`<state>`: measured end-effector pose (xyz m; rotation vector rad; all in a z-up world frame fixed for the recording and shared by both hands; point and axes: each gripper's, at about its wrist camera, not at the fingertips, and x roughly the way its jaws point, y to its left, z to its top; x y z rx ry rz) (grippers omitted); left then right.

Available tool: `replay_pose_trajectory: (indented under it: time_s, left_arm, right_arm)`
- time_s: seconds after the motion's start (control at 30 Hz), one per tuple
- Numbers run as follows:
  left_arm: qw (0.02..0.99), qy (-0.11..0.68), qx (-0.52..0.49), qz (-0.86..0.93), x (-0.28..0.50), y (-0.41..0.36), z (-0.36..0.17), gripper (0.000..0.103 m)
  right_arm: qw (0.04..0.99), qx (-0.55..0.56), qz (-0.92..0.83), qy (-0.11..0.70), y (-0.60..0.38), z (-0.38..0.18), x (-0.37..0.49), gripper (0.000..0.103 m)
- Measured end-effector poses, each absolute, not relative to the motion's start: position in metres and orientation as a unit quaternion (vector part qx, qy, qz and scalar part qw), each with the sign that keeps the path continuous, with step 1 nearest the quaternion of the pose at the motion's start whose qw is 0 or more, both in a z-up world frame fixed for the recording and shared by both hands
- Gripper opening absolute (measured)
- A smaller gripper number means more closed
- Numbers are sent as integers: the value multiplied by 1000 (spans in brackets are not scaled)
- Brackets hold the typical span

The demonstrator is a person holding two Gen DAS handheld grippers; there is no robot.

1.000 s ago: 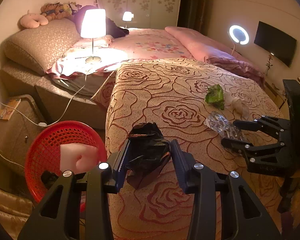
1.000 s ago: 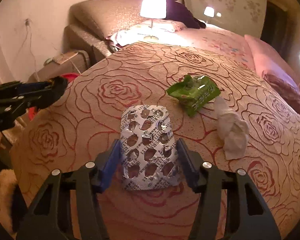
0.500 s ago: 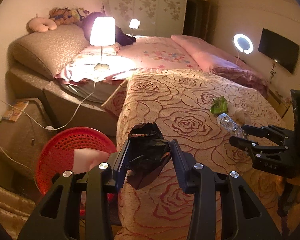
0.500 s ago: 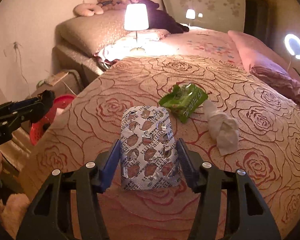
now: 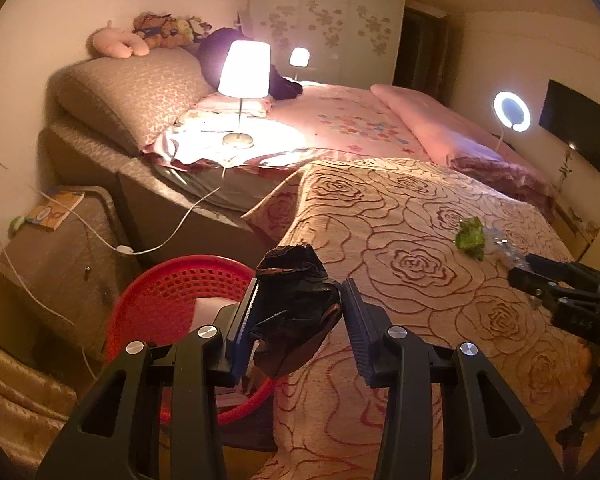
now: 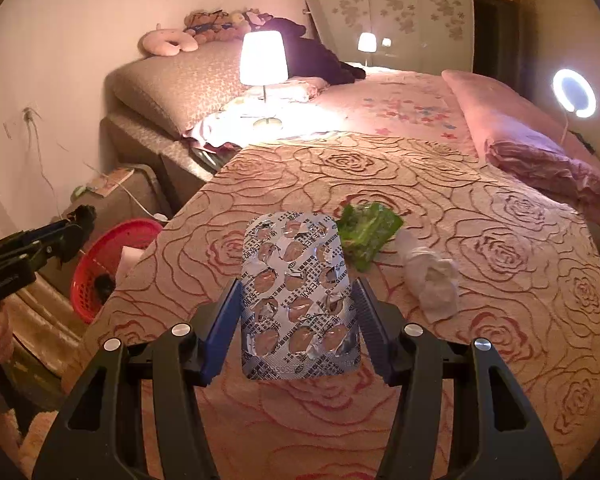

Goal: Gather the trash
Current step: 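Carry the black bag in the left tool and blister pack in the right tool over the red basket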

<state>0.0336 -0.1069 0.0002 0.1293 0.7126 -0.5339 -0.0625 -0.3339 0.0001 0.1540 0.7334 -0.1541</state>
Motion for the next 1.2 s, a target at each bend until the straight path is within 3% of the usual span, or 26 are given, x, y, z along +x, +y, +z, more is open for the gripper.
replay_pose_trajectory:
  time_s: [0.33, 1.2]
  left_arm:
    - [907, 346, 58, -232, 47, -90, -5, 39]
    - [910, 382, 44, -155, 92, -42, -43, 39]
  right_arm:
    - [923, 71, -81, 370, -334, -3, -56, 55]
    - [914, 23, 33, 405, -218, -14, 50, 55]
